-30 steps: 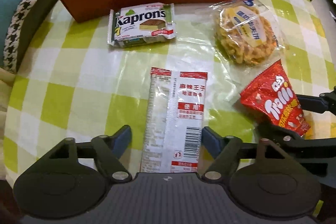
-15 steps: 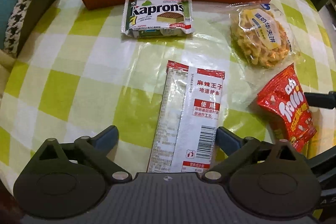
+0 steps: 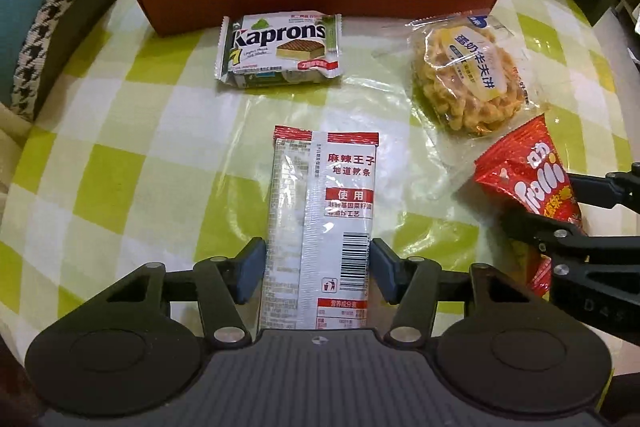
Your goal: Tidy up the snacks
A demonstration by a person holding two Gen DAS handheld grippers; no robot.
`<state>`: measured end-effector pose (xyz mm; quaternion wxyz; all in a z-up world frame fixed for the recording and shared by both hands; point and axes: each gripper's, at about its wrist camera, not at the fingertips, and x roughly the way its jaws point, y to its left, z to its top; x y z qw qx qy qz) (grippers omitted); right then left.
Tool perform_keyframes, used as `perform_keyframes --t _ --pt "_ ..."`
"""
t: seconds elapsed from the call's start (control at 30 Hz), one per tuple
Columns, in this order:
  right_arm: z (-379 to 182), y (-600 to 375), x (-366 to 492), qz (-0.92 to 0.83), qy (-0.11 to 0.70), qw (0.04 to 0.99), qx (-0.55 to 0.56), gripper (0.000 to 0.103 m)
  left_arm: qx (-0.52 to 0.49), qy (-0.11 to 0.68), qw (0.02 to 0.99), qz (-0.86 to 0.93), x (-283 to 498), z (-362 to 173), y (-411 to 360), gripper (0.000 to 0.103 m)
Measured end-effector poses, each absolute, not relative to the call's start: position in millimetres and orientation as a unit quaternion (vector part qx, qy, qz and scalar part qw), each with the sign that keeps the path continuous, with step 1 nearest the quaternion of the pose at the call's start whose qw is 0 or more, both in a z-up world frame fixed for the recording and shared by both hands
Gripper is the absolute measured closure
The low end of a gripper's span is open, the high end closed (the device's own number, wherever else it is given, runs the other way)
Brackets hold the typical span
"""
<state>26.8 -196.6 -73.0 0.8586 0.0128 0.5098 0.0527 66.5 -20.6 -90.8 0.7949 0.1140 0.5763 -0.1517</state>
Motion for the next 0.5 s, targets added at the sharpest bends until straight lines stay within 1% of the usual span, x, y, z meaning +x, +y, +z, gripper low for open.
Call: perform_keyframes --t 0.13,0.5 --pt "-68.2 -197.7 26.6 0.057 0.503 0.862 0.024 0.045 0.095 0.582 0.793 -0.151 69.8 -85.6 -14.8 0.045" --pt "-57.2 -194.9 26.8 0.069 0.489 0.869 0.035 0.045 0.060 0.564 0.810 -0.148 71.7 -59.5 -3.1 0.046"
